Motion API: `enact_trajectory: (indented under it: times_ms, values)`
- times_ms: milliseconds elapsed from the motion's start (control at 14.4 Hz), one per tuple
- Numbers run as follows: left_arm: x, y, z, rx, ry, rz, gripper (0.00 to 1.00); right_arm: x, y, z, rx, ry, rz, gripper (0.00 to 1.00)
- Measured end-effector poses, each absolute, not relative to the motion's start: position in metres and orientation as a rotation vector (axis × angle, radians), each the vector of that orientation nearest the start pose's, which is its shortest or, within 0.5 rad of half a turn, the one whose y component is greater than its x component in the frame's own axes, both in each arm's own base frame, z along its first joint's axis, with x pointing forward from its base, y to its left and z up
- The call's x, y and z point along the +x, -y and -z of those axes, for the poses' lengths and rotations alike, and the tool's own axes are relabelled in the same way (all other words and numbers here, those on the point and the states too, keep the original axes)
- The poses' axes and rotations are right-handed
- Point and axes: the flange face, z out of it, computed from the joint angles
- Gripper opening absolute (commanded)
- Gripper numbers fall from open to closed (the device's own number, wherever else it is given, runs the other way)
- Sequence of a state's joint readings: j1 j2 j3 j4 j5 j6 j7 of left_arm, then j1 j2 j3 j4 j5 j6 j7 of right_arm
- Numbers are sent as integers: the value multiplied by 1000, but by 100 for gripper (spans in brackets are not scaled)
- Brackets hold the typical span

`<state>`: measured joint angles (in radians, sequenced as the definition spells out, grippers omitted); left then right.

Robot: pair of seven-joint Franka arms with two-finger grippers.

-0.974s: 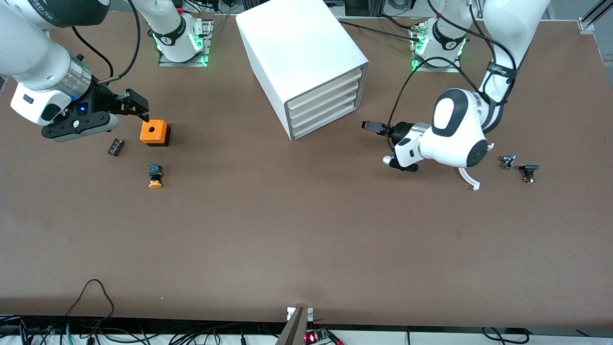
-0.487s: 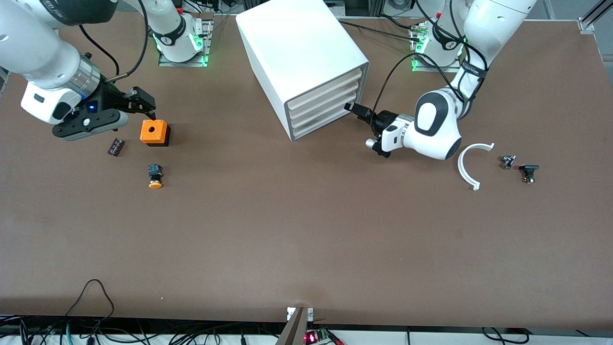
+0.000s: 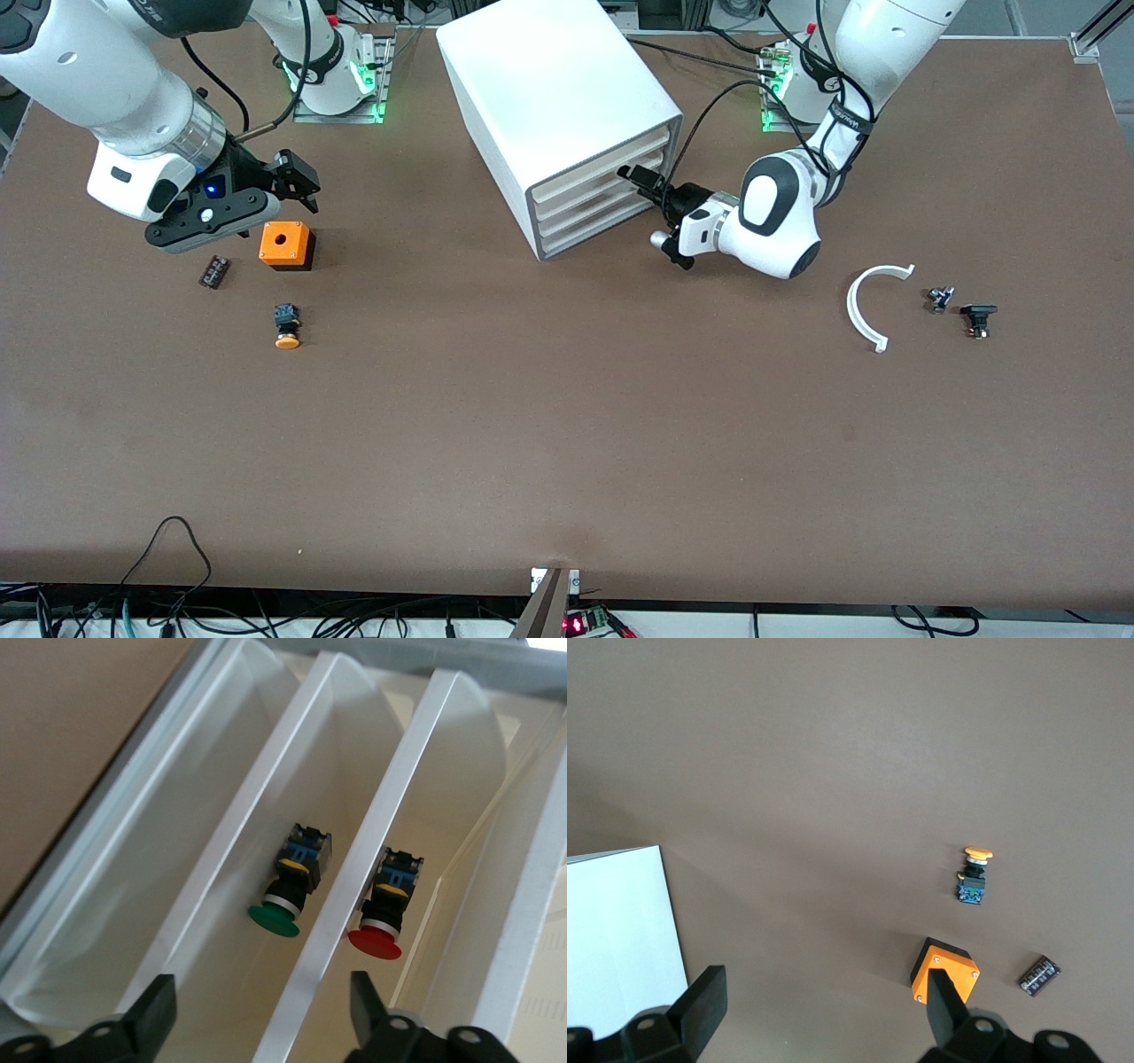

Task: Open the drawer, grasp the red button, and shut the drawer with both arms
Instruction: 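Grasp the drawer handle with the left gripper while the right gripper advances, then pull the drawer open with the left gripper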

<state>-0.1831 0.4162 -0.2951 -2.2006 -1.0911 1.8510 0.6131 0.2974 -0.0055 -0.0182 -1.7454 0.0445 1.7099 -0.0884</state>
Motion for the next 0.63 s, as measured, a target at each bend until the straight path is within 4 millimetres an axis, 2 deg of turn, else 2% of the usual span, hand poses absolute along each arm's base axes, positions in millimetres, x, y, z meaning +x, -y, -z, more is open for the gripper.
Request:
enact_trajectory:
  times_ms: [139, 209, 278, 626]
  values:
    - [402, 299, -196, 1982, 328, 718, 49, 535, -158, -557, -3048, 563, -53, 100]
    - [399, 301, -194, 1988, 328, 719, 17, 535, -159, -556, -3046, 575, -53, 100]
    - [395, 302, -193, 1990, 325, 722, 0, 535, -160, -556, -3041, 599, -54, 100]
    - [400, 303, -201, 1976, 309, 687, 0, 536, -170, -546, -3011, 736, -77, 100]
